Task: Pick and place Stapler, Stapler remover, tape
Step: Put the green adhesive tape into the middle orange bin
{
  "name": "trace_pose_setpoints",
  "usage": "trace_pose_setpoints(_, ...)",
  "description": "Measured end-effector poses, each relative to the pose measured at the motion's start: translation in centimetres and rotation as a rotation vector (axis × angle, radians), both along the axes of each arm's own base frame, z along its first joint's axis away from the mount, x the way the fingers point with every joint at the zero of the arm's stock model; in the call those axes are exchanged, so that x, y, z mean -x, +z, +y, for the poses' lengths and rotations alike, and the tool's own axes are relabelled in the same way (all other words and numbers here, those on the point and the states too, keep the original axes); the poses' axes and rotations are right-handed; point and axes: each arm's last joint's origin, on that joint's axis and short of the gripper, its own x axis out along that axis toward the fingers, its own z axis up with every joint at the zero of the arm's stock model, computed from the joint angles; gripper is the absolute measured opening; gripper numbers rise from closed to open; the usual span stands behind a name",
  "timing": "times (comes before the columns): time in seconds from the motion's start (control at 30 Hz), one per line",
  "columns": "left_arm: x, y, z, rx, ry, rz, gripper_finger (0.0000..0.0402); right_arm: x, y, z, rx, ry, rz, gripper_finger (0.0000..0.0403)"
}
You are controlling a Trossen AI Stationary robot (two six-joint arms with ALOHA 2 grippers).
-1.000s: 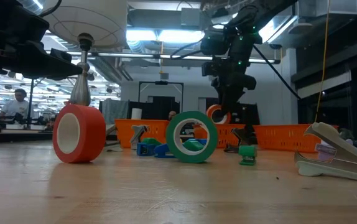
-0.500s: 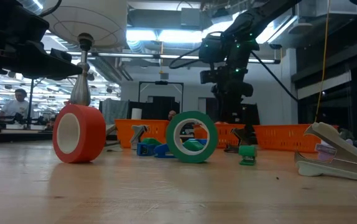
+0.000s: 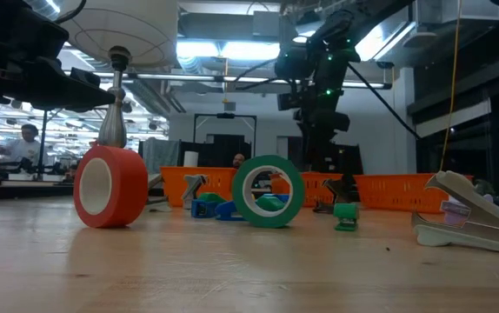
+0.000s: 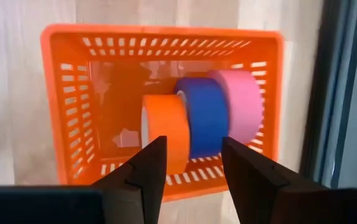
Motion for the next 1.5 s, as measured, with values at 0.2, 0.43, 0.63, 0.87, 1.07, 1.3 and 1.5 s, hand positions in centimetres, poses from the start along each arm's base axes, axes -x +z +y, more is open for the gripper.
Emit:
trace_pose_setpoints(0.2, 0.0, 0.0, 0.0, 0.0, 0.0, 0.0, 0.0079, -0.5, 1.5, 0.8, -0.012, -0.017, -0.007, 0.0158)
trace_pose_setpoints(0.43, 0.0, 0.0, 0.0, 0.0, 0.0, 0.0, 0.0077, -1.0, 2.1, 2.7, -0.051, -0.075, -0.003, 0.0158)
trace_pose_setpoints(0.63, 0.0, 0.0, 0.0, 0.0, 0.0, 0.0, 0.0079, -1.8, 2.6, 5.0, -0.052, -0.08, -0.016, 0.0158)
trace_pose_setpoints(0.87, 0.0, 0.0, 0.0, 0.0, 0.0, 0.0, 0.0077, -2.7, 3.3, 8.4, -0.054, -0.073, -0.045, 0.0158)
trace_pose_setpoints(1.07, 0.0, 0.0, 0.0, 0.0, 0.0, 0.0, 0.0079, -3.1, 3.4, 11.5, -0.079, -0.073, -0.067, 0.0158)
trace_pose_setpoints(1.3, 0.0, 0.0, 0.0, 0.0, -0.001, 0.0, 0.0078, -3.2, 3.4, 15.7, -0.173, -0.033, -0.077, 0.0158)
trace_pose_setpoints(1.5, 0.0, 0.0, 0.0, 0.0, -0.001, 0.0, 0.0079, -2.9, 3.4, 19.9, -0.226, -0.001, -0.089, 0.0158)
